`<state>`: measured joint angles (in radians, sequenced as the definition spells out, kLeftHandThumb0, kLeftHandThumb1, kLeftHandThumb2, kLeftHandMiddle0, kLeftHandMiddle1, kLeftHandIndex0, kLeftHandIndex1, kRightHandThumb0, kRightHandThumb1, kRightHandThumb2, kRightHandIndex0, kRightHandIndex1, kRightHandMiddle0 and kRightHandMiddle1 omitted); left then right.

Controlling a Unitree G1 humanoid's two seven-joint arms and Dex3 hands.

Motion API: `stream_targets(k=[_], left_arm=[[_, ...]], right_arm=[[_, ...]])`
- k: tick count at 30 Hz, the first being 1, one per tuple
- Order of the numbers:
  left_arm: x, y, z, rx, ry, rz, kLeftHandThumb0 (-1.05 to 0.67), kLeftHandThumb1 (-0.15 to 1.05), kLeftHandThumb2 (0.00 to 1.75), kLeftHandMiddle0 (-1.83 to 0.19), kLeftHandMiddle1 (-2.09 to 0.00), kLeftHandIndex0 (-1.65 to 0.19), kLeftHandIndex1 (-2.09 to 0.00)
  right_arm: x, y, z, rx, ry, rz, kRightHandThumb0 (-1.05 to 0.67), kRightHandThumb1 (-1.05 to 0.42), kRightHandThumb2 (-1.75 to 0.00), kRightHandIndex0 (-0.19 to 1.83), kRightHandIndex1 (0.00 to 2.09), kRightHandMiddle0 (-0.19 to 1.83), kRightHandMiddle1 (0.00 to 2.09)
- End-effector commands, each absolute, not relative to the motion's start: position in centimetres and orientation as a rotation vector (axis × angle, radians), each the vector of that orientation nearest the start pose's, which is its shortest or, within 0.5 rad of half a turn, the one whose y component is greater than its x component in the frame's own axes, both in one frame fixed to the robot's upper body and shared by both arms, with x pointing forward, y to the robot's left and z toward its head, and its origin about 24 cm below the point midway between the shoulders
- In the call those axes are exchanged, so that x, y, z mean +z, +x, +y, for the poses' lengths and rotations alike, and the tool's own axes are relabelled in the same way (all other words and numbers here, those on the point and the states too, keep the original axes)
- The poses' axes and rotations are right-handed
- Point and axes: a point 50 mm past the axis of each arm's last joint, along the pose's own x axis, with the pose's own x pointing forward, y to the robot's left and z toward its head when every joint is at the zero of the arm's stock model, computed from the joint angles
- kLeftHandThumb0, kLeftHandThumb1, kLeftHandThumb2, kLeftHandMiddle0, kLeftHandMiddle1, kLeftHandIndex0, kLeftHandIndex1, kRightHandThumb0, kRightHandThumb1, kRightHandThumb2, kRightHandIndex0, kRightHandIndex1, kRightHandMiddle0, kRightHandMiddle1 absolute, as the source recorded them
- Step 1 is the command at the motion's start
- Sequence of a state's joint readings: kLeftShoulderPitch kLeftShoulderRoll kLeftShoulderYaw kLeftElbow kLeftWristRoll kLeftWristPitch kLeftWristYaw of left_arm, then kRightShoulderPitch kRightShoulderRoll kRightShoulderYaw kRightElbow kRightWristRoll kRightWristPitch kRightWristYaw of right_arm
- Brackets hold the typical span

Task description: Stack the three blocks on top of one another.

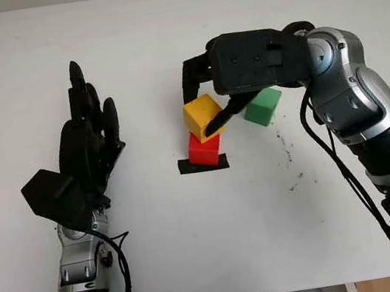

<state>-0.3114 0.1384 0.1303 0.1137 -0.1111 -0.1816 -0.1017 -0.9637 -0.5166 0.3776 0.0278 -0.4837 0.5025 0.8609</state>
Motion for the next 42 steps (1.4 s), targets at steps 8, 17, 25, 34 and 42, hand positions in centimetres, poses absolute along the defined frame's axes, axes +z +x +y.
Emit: stream_targets(k=[8,17,25,34,42], left_arm=[[12.0,30.1,18.2,-0.039,0.032,-0.389,-0.70,1.05,0.60,0.19,0.00,0.19,0.00],[12.0,30.0,18.2,-0.029,0.036,-0.386,-0.70,1.05,0.60,0.19,0.00,0.19,0.00],[12.0,30.0,18.2,-0.031,0.030,-0.390,-0.69,1.05,0.60,0.19,0.00,0.19,0.00],[11.9,29.8,18.1,-0.014,0.035,-0.377,-0.71,1.05,0.59,0.19,0.00,0.19,0.00],[11.9,29.8,18.1,-0.012,0.035,-0.374,-0.71,1.05,0.59,0.19,0.00,0.19,0.00]], right_arm=[[24.8,34.0,-10.9,0.616,-1.203,0.007,-0.48,-0.95,-0.05,0.32,0.06,0.27,1.74],[23.7,32.8,-11.2,0.611,-1.122,0.023,-0.43,-0.96,-0.06,0.28,0.05,0.28,1.75],[23.3,32.6,-11.3,0.601,-1.134,0.014,-0.44,-0.97,-0.06,0.30,0.05,0.29,1.75],[23.3,32.7,-11.2,0.591,-1.127,-0.009,-0.43,-0.98,-0.06,0.29,0.05,0.26,1.76],[23.1,33.1,-11.4,0.584,-1.142,-0.031,-0.43,-0.98,-0.05,0.30,0.06,0.25,1.82]])
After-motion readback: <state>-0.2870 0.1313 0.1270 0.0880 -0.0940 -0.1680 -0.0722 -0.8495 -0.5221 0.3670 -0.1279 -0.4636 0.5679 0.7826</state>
